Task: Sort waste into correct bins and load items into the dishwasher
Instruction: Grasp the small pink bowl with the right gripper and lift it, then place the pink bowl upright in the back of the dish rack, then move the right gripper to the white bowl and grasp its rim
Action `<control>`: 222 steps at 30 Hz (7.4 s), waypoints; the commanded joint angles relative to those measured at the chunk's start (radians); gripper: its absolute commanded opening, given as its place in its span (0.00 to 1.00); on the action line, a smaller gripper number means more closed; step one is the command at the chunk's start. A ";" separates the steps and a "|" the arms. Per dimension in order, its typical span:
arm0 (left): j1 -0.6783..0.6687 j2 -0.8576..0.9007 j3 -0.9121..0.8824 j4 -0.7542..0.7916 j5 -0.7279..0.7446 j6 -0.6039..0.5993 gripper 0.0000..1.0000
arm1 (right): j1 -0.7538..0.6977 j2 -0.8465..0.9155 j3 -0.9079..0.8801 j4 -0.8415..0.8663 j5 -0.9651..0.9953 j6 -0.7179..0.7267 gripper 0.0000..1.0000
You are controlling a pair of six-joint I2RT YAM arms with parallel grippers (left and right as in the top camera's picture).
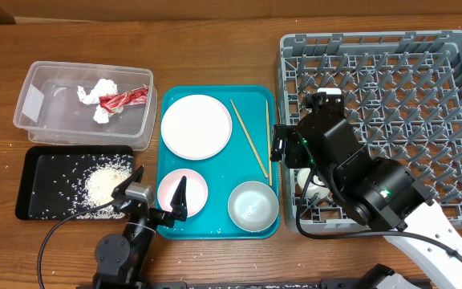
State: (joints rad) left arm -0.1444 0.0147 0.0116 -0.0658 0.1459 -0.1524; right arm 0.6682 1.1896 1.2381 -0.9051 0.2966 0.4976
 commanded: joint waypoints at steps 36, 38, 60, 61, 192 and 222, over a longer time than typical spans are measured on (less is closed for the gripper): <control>-0.010 -0.010 -0.007 0.003 0.002 0.018 1.00 | 0.245 0.678 0.006 0.315 -0.453 0.050 0.50; -0.010 -0.010 -0.007 0.003 0.002 0.018 1.00 | 0.245 0.689 0.006 0.318 -0.451 0.050 0.48; -0.010 -0.010 -0.007 0.003 0.002 0.018 1.00 | 0.087 0.338 0.129 0.002 0.183 0.075 0.04; -0.010 -0.010 -0.007 0.003 0.002 0.018 1.00 | 0.049 0.297 0.129 -0.031 0.308 0.101 0.04; -0.010 -0.010 -0.007 0.003 0.002 0.018 1.00 | -0.039 0.461 0.232 -0.244 -0.389 0.034 0.24; -0.010 -0.010 -0.007 0.003 0.002 0.018 1.00 | 0.061 0.619 -0.038 -0.016 -0.266 -0.689 0.22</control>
State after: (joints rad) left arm -0.1444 0.0147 0.0116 -0.0654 0.1459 -0.1520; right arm 0.7330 1.8133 1.1954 -0.9386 0.0303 -0.1650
